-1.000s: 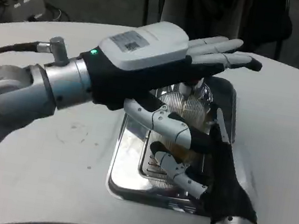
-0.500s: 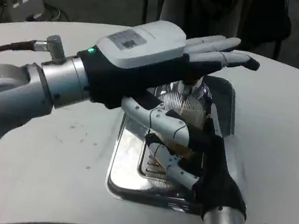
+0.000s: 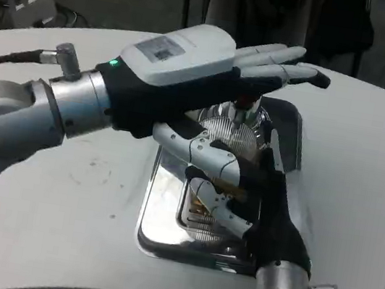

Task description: Grasp the cup under the faucet to collect the drink, then remove the cup.

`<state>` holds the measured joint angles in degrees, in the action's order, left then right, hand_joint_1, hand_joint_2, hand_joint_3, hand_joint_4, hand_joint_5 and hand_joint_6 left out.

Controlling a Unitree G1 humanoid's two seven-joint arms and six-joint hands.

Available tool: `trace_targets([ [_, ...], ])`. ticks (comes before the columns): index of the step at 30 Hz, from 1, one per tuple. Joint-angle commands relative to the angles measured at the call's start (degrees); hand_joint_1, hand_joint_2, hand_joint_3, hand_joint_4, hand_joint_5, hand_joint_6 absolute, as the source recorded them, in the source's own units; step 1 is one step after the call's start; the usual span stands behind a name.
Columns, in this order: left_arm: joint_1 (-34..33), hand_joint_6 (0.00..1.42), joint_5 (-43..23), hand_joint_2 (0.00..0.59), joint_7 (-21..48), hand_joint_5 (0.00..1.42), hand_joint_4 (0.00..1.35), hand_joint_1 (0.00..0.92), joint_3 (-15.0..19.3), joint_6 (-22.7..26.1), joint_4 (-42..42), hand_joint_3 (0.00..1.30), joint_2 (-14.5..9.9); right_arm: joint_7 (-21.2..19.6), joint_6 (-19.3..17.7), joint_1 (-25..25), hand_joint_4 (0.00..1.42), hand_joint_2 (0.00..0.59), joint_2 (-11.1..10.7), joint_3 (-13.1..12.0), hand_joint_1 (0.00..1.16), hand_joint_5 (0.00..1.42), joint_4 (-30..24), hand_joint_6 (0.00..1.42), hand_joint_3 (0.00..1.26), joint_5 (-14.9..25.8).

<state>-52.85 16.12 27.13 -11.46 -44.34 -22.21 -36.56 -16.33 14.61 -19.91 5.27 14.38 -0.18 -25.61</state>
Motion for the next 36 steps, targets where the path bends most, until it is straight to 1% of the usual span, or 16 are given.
trace_targets([
  [1, 1.1, 0.25, 0.1, 0.104, 1.7, 0.02, 0.00, 0.000, -0.1, 0.1, -0.3, 0.12, -1.1, -1.4, -1.3, -0.5, 0.00, 0.217, 2.0, 0.0, 0.65, 0.00, 1.2, 0.05, 0.00, 0.6],
  [6, 1.1, 0.25, 0.1, 0.106, 1.7, 0.02, 0.00, 0.000, -0.1, 0.2, -0.4, 0.12, -1.3, -1.3, -2.0, -1.1, 0.00, 0.217, 1.9, -0.1, 0.65, 0.00, 2.1, 0.05, 0.00, 1.4],
  [8, 1.2, 0.25, 0.1, 0.107, 1.7, 0.02, 0.00, 0.000, -0.2, 0.1, -0.5, 0.12, -1.3, -1.8, -1.8, -1.4, 0.00, 0.217, 2.0, -0.1, 0.65, 0.00, 2.5, 0.05, 0.00, 1.1],
  [12, 1.3, 0.25, 0.1, 0.109, 1.6, 0.02, 0.00, 0.000, -0.2, 0.1, -0.6, 0.13, -1.3, -3.6, -2.5, -2.7, 0.00, 0.210, 2.8, -0.5, 0.66, 0.00, 4.7, 0.06, 0.00, 1.3],
  [17, 1.0, 0.25, -0.1, 0.110, 1.8, 0.02, 0.00, 0.000, 0.0, 0.0, -1.1, 0.13, -1.7, -5.0, -4.3, -4.3, 0.00, 0.208, 3.4, -0.8, 0.66, 0.02, 8.1, 0.07, 0.00, 1.9],
  [21, 0.8, 0.25, -0.1, 0.110, 1.9, 0.02, 0.00, 0.000, 0.0, -0.2, -1.5, 0.13, -1.9, -6.3, -5.4, -4.3, 0.00, 0.208, 3.7, -0.5, 0.67, 0.03, 9.7, 0.08, 0.00, 1.6],
  [24, 0.7, 0.25, -0.1, 0.110, 1.9, 0.02, 0.00, 0.000, 0.0, -0.4, -2.0, 0.13, -2.0, -7.8, -6.0, -4.5, 0.00, 0.208, 4.3, -0.4, 0.67, 0.04, 11.0, 0.09, 0.00, 1.7],
  [27, 0.5, 0.25, -0.1, 0.110, 1.9, 0.02, 0.00, 0.000, -0.1, -0.6, -2.4, 0.14, -2.0, -9.8, -6.6, -5.6, 0.02, 0.208, 5.3, -0.6, 0.68, 0.07, 12.8, 0.11, 0.00, 2.0],
  [30, 0.4, 0.25, -0.1, 0.111, 1.9, 0.02, 0.00, 0.000, -0.1, -0.7, -2.7, 0.14, -2.1, -12.3, -6.4, -6.8, 0.04, 0.205, 6.5, -0.3, 0.68, 0.09, 15.1, 0.12, 0.00, 1.7],
  [33, 0.5, 0.25, -0.1, 0.111, 1.9, 0.02, 0.00, 0.000, 0.0, -0.6, -2.8, 0.14, -2.3, -13.8, -6.7, -7.3, 0.08, 0.204, 7.1, 0.3, 0.69, 0.13, 16.5, 0.14, 0.00, 2.1],
  [36, 0.9, 0.26, -0.2, 0.111, 2.0, 0.03, 0.00, 0.000, 0.1, -0.8, -2.8, 0.14, -2.8, -15.0, -7.2, -7.5, 0.12, 0.204, 7.6, 0.7, 0.69, 0.18, 17.5, 0.17, 0.04, 2.7],
])
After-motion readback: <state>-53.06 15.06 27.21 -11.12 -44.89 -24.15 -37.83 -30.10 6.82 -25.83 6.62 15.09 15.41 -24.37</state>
